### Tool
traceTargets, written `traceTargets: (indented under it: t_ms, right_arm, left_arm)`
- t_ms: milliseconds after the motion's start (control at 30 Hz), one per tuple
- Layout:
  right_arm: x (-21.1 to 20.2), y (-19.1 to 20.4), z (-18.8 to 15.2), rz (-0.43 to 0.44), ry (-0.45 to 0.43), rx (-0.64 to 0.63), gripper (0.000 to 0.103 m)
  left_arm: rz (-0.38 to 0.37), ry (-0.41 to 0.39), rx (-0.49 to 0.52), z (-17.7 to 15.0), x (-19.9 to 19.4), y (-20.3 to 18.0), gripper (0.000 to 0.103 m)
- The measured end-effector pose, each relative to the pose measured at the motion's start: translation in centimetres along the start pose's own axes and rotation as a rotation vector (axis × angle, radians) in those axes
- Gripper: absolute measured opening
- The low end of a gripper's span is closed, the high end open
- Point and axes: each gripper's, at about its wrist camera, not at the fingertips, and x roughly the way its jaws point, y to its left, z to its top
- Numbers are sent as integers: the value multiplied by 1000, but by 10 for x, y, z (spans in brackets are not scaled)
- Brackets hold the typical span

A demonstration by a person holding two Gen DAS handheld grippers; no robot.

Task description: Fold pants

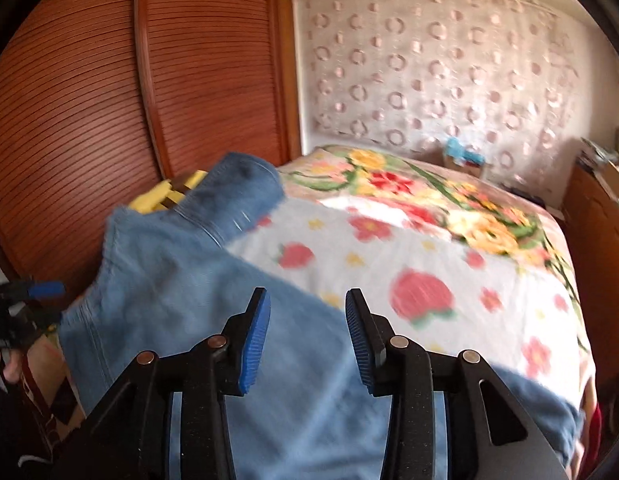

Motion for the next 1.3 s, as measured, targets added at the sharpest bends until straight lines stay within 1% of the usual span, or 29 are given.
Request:
traceTargets:
  t_ms: [33,200,300,400,600,800,900,1000,1100,1300]
  right_arm:
    - [-3,-3,-8,-10,12,11,41]
    - [-5,-5,-44,-62,82,32,41]
    - [-10,-5,-55,-52,99,64,41]
    - [-10,2,-62,-54,106,70,41]
    - [-3,-1,-69,-73,134,89,41]
    - [5,2,-67,-80,161,95,41]
    - [8,6,-66,-105,160,71,41]
    - [11,13,-64,-134,163,35,42]
    - [13,13,-68,-131,162,36,43]
    - [14,12,-72,-139,168,33,53]
  left_arm:
    - [-5,0,1,1,1,-2,76]
    - [-7,-12,2,8,12,-20,76]
    - [-11,-15,13,12,19,-32,76]
    - [-20,-13,37,17,27,-46,76]
    - [-31,1,101,21,43,-75,76]
    - [-51,25,140,22,56,-97,76]
    - [-42,38,150,21,61,-104,76]
    - [-48,48,146,20,67,-106,76]
    - [-48,62,135,17,74,-107,76]
    - [-52,110,124,8,92,-109,76]
